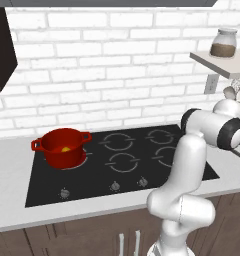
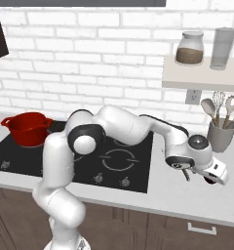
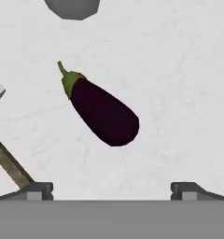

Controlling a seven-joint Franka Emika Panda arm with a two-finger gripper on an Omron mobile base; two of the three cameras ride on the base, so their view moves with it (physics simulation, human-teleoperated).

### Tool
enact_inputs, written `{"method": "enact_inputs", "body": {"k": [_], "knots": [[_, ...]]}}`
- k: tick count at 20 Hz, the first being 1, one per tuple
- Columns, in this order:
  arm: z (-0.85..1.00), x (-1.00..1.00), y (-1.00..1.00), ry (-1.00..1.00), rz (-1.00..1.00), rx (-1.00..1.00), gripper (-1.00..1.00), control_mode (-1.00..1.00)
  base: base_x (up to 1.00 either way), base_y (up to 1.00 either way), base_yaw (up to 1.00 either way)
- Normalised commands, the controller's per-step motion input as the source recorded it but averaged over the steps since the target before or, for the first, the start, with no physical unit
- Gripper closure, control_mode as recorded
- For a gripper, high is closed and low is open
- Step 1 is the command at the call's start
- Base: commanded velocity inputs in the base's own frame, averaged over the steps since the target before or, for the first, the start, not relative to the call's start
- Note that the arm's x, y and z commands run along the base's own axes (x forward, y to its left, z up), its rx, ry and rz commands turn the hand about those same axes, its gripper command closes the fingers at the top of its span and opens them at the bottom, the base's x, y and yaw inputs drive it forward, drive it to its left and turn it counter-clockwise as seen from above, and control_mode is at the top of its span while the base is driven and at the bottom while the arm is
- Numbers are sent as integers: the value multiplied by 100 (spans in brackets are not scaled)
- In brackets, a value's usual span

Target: Put the lemon and eggplant in the pot. Retrieve the spatula and lightly stir the vegetables in the pot.

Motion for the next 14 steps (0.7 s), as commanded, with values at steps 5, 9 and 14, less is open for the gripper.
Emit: {"method": "enact_inputs", "body": {"k": [5,9,14], "knots": [[0,33,-34,1,14,0,-100,-100,0,0,0],[0,37,-24,7,13,0,-100,-100,0,0,0],[-14,21,-11,15,13,0,-100,-100,0,0,0]]}}
